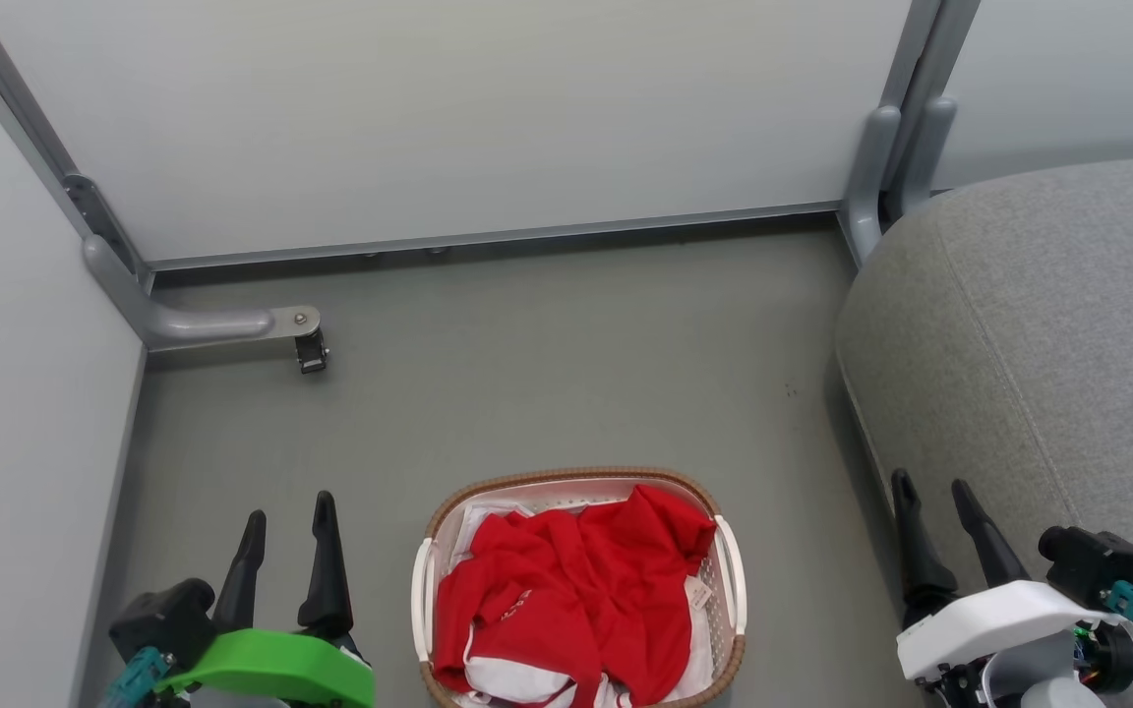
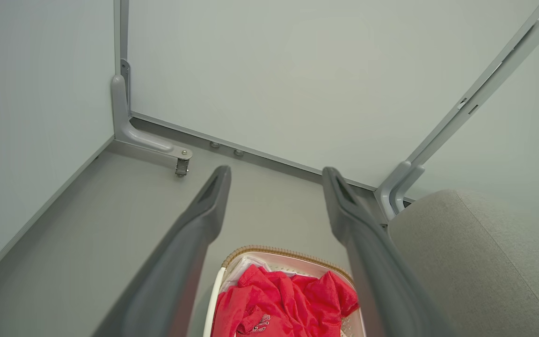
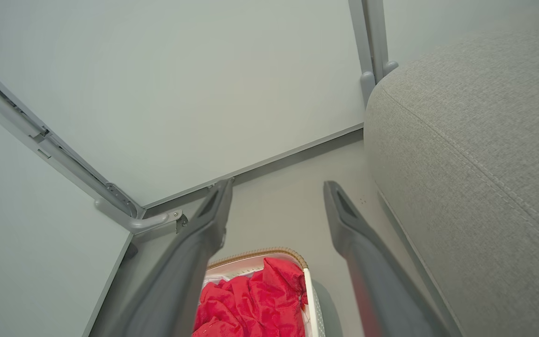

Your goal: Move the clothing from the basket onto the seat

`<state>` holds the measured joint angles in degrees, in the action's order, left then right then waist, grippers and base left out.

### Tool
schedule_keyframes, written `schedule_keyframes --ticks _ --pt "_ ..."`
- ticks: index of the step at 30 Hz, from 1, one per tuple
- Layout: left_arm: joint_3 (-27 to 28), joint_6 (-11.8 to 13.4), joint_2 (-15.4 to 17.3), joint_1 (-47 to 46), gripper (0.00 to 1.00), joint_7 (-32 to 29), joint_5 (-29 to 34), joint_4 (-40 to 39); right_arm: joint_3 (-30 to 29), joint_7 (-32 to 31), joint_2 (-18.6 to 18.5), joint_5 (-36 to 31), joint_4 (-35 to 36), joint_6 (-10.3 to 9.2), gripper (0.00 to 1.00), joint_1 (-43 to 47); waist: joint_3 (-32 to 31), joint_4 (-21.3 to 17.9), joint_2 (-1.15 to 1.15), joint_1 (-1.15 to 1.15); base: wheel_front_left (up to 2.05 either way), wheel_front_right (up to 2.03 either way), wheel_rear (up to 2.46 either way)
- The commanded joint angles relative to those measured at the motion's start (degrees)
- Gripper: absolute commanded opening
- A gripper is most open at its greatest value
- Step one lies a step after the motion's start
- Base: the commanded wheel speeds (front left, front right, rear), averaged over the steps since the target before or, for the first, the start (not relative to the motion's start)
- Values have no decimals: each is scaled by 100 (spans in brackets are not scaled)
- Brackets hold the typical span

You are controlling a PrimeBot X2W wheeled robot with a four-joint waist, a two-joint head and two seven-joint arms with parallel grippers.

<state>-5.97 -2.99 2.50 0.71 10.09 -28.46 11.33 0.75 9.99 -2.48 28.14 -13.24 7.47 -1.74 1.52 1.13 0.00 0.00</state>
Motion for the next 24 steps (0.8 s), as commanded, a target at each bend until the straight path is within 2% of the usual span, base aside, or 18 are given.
schedule_keyframes --ticks 1,24 --pt "-30 31 42 70 100 51 127 -28 18 61 -34 -156 17 3 100 45 -1 3 0 0 0 0 0" --pt "-189 81 50 205 100 331 1130 47 115 341 -47 -1242 -18 3 100 129 -24 41 0 0 0 0 0"
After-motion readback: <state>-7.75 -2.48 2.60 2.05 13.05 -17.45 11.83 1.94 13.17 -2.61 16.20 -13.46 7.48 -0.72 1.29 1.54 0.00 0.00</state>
